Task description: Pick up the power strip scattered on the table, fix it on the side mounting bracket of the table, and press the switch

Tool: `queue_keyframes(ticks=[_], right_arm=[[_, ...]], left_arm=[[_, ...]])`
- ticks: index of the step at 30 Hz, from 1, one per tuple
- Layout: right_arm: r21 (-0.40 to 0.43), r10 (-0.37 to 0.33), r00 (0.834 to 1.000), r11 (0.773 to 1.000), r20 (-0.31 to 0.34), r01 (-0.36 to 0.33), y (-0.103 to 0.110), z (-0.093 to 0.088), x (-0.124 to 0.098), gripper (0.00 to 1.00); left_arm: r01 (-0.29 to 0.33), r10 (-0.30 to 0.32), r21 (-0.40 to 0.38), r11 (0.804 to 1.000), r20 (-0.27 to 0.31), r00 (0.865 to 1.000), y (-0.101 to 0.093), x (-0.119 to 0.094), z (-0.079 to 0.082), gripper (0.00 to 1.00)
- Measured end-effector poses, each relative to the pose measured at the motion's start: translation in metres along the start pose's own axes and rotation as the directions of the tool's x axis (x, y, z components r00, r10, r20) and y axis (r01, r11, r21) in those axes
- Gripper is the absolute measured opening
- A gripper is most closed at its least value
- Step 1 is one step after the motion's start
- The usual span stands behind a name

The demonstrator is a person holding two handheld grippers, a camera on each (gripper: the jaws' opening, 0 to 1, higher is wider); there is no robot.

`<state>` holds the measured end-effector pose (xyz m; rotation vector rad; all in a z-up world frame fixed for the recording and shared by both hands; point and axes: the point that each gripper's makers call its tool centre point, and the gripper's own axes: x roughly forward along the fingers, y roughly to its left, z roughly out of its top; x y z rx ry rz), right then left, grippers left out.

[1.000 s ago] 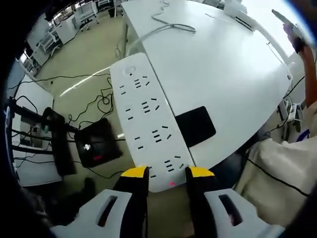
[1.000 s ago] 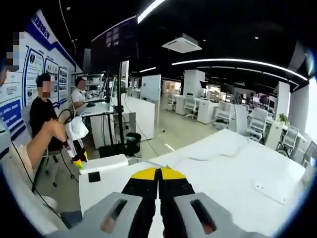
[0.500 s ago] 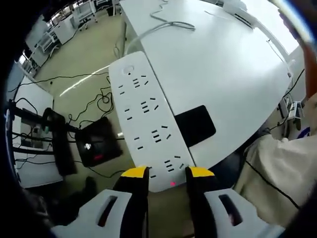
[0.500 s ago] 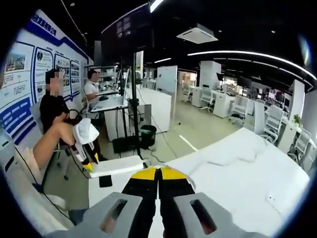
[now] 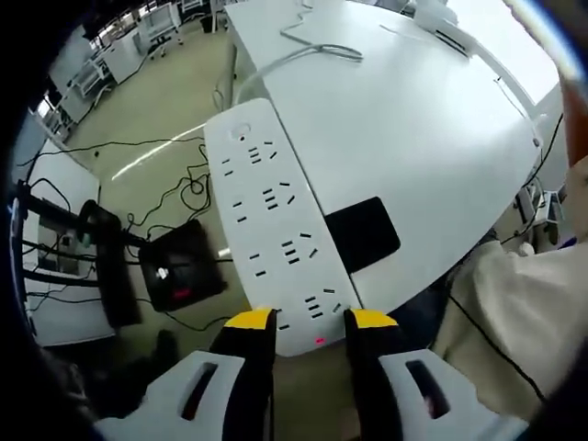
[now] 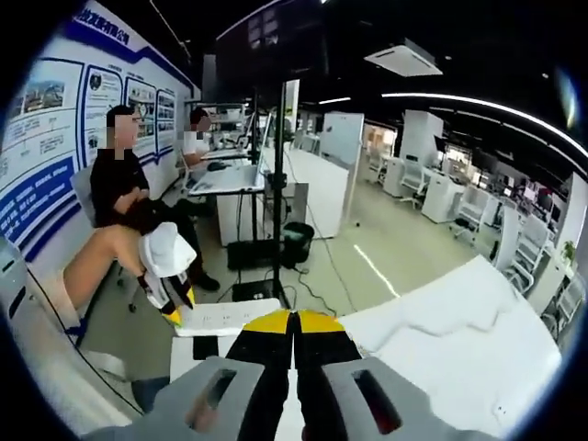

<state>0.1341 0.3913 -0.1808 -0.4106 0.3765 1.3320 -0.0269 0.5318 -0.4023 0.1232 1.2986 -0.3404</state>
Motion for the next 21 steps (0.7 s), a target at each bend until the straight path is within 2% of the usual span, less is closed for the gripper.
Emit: queue_keyframes(ticks=[12,21], right_arm=[[-0.056,0.096,0.993,0.993,-0.07,-0.1,0.011,0.02,0.055,0.0],[-0.094,0.144,0.977,0.983,-0.157,-0.16,0.023,0.017,0.091,0.0]], left_arm=[[0.0,0.0,-0.011,1.0,0.008,1.0,-0.007,0.0,0.0,0.35],[0.001,-0.001,-0.012,1.0,0.01,1.0,-0.006,0.0,0.001,0.35]])
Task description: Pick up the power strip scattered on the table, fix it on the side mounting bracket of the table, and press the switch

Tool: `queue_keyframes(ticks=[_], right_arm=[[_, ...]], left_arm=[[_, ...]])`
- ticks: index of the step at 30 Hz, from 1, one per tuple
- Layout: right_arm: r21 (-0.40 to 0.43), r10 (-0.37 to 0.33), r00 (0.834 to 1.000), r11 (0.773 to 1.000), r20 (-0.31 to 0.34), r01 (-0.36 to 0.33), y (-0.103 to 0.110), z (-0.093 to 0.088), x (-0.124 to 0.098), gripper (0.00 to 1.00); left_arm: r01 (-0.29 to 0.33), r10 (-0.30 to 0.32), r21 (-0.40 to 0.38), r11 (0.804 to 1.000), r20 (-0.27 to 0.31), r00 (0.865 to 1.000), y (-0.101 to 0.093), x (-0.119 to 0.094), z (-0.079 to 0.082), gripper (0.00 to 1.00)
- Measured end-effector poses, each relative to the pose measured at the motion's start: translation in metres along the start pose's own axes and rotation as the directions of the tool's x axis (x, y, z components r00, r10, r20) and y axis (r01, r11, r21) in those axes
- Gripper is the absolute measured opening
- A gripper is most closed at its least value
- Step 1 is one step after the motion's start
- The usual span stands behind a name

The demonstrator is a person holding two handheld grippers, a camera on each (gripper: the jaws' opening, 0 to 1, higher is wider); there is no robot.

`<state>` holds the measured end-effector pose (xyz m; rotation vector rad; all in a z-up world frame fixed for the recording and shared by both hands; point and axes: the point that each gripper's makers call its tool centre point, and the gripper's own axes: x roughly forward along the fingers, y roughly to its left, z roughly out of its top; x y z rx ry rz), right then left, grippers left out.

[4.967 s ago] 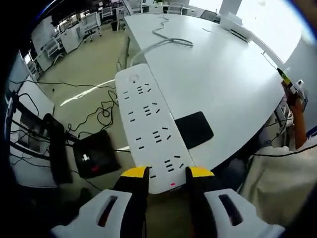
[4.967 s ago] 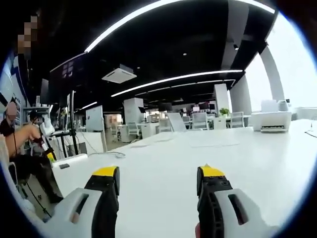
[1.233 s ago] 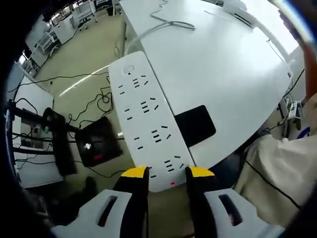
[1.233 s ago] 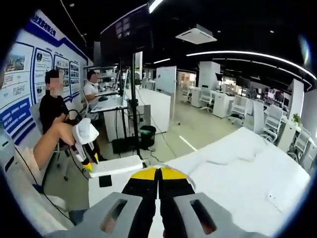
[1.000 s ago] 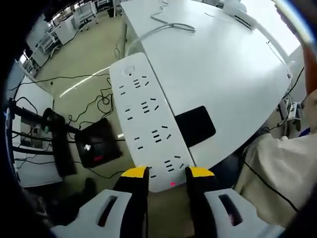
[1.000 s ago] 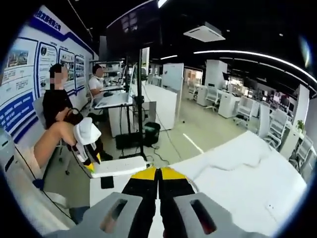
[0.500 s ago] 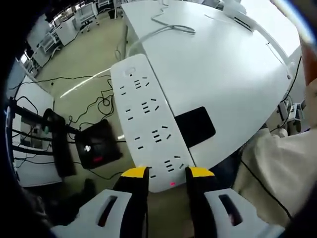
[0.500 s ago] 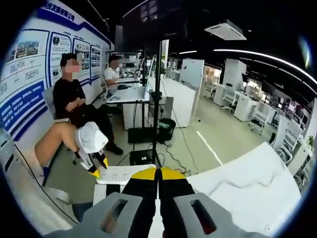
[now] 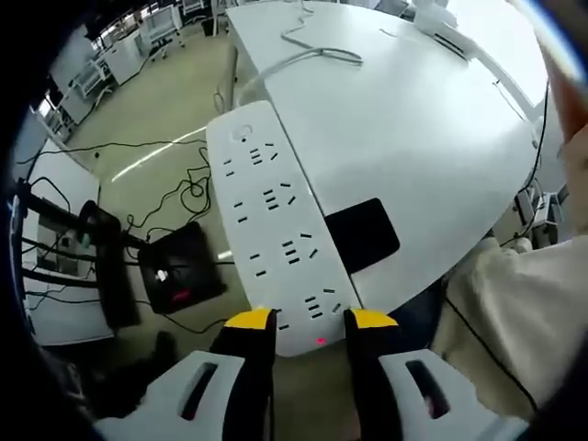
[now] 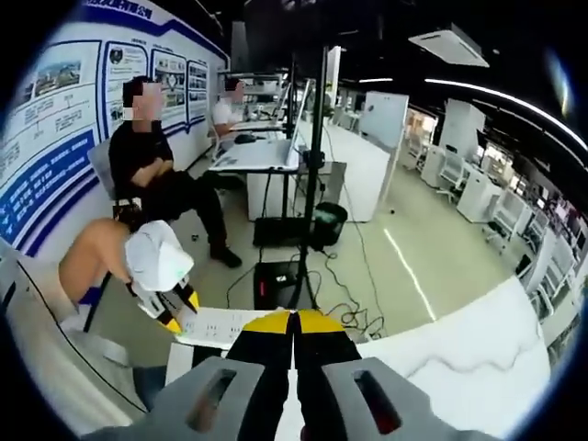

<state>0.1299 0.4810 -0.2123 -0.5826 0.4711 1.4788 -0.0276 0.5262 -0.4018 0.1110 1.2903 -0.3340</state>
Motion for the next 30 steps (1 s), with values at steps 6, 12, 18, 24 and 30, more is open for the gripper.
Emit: queue_keyframes(ticks=[6,12,18,24,30], right_arm=[[-0.058,0.019,0.997,0.998,-0.077,-0.024,0.011,-0.005,0.024,0.0],[-0.056,0.061,0.992,0.996,-0.108,-0.067,0.019,-0.003,0.044,0.0],[-0.063,0.08,0.988,0.994,-0.134,-0.089,0.022,0.001,0.058,0.0],[-0.062,0.094,0.984,0.993,-0.152,-0.104,0.024,0.002,0.068,0.0],[-0.049,0.106,0.979,0.992,-0.171,-0.116,0.026,-0.004,0.08,0.0]], left_arm=[[-0.001,0.001,-0.003,1.0,0.001,1.0,-0.001,0.0,0.0,0.35],[-0.003,0.003,-0.005,1.0,-0.002,1.0,-0.002,0.0,0.0,0.35],[-0.002,0.002,-0.008,1.0,-0.001,1.0,-0.001,0.0,0.001,0.35],[-0.002,0.002,-0.007,1.0,-0.002,1.0,-0.001,0.0,0.001,0.35],[-0.001,0.001,-0.008,1.0,-0.002,1.0,0.001,0.0,0.002,0.35]])
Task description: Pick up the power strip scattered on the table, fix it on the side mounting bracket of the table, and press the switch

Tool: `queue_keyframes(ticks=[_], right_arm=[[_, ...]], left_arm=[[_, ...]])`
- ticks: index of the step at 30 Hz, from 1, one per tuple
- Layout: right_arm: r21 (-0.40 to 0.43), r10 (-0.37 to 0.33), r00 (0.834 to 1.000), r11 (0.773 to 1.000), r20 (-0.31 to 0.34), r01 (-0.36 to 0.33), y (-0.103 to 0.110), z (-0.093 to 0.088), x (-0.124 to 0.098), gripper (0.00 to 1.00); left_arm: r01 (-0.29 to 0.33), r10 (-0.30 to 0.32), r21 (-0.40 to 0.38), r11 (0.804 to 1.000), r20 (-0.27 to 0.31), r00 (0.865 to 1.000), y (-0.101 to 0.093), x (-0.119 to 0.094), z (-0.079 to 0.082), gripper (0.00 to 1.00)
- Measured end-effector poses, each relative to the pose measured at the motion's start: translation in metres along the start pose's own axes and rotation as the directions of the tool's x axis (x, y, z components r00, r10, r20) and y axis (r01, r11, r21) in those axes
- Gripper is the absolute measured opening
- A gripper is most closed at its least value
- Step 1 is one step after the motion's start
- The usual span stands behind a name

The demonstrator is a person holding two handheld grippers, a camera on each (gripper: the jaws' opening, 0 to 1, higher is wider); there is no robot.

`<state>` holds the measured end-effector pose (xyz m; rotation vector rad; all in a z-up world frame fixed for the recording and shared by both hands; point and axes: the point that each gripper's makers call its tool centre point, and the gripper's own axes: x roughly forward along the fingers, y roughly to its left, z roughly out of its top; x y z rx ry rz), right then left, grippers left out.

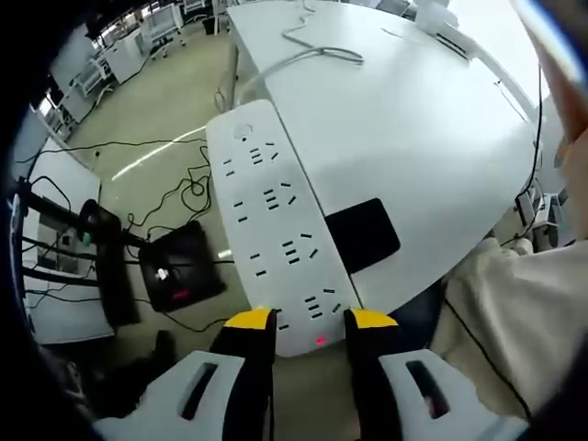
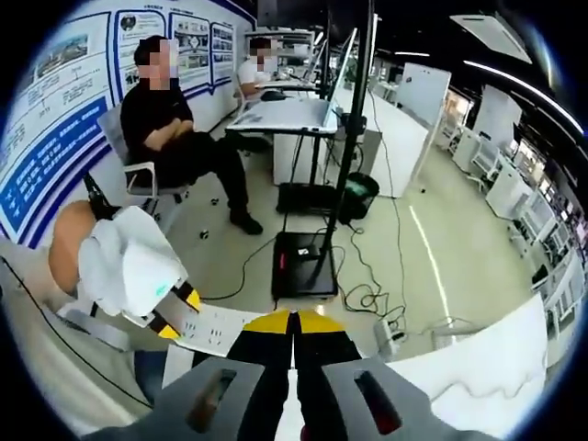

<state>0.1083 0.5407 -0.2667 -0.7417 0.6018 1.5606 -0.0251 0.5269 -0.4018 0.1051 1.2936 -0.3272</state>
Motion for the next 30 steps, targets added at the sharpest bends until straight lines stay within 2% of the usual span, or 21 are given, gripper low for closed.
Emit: queue_keyframes(ticks=[10,20,24,30], right_arm=[[0.036,0.015,0.998,0.999,-0.061,-0.013,-0.013,-0.012,0.021,0.0],[0.041,0.051,0.989,0.998,-0.139,-0.045,-0.008,-0.033,0.044,0.0],[0.042,0.071,0.983,0.997,-0.171,-0.064,0.001,-0.043,0.049,0.0],[0.044,0.092,0.972,0.995,-0.215,-0.085,0.001,-0.053,0.06,0.0]], left_arm=[[0.0,0.0,-0.001,1.0,0.002,1.0,0.0,0.0,0.0,0.35],[0.0,0.0,-0.001,1.0,0.016,1.0,-0.001,0.0,0.0,0.35],[-0.001,0.001,-0.003,1.0,0.013,1.0,-0.002,0.0,-0.001,0.35],[-0.004,0.004,-0.004,1.0,0.008,1.0,-0.003,-0.001,-0.002,0.35]])
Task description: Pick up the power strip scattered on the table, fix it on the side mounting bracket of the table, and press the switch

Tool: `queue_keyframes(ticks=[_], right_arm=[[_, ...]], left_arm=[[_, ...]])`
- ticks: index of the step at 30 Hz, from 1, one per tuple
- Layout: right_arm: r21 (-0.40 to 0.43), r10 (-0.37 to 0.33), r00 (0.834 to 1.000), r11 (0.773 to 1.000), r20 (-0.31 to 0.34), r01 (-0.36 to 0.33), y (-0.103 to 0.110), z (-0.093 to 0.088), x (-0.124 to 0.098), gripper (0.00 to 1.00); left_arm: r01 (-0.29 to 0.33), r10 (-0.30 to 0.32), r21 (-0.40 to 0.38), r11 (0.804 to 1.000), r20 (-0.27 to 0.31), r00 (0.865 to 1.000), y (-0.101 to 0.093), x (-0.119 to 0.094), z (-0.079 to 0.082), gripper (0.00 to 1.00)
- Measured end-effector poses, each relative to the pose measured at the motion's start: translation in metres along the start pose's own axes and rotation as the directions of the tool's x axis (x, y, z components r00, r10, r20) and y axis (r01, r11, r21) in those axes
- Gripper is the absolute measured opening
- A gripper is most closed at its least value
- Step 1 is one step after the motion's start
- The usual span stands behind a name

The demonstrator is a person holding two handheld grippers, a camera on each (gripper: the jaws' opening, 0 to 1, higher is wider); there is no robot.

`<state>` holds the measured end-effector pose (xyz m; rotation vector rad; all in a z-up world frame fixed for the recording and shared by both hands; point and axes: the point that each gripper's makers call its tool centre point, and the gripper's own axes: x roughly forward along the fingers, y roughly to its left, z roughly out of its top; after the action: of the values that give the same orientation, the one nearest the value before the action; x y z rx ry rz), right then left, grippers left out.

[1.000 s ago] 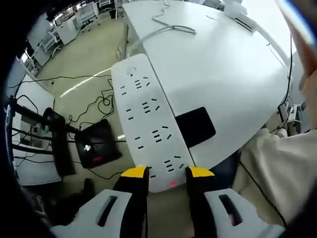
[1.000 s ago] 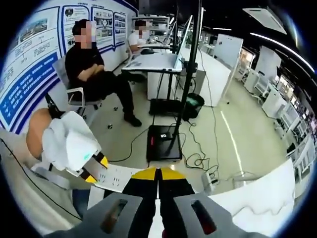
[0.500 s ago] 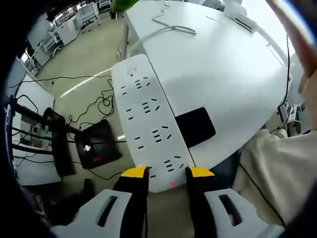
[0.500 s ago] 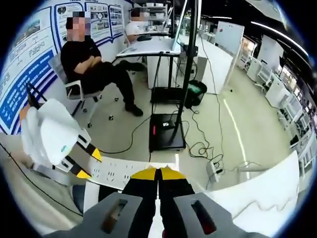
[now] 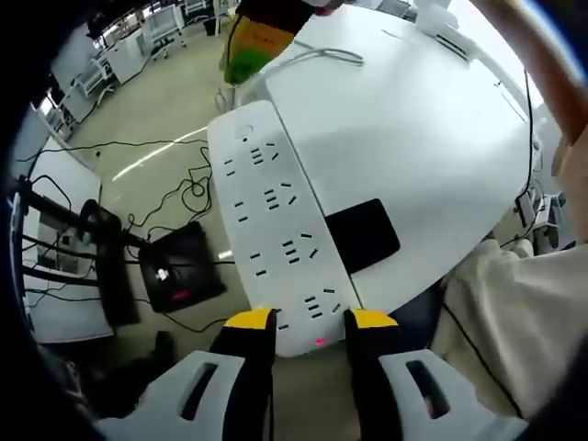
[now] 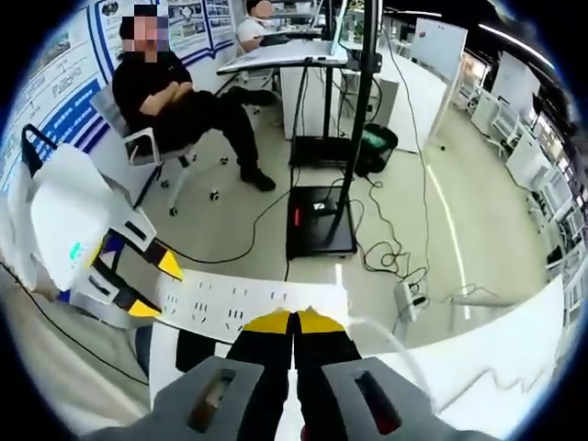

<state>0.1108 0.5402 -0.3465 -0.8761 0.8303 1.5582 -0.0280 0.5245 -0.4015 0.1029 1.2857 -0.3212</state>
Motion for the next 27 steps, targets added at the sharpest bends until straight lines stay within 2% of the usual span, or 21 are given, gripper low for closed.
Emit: queue_keyframes(ticks=[18,27], right_arm=[[0.001,0.02,0.995,1.0,-0.098,-0.019,-0.014,-0.012,0.033,0.0],[-0.081,0.027,0.99,0.996,-0.14,-0.039,-0.016,-0.019,0.04,0.0]], left_arm=[[0.005,-0.005,0.001,1.0,0.025,1.0,-0.001,0.0,0.0,0.35],[0.006,-0.006,0.003,1.0,0.017,1.0,-0.001,-0.001,0.0,0.35]])
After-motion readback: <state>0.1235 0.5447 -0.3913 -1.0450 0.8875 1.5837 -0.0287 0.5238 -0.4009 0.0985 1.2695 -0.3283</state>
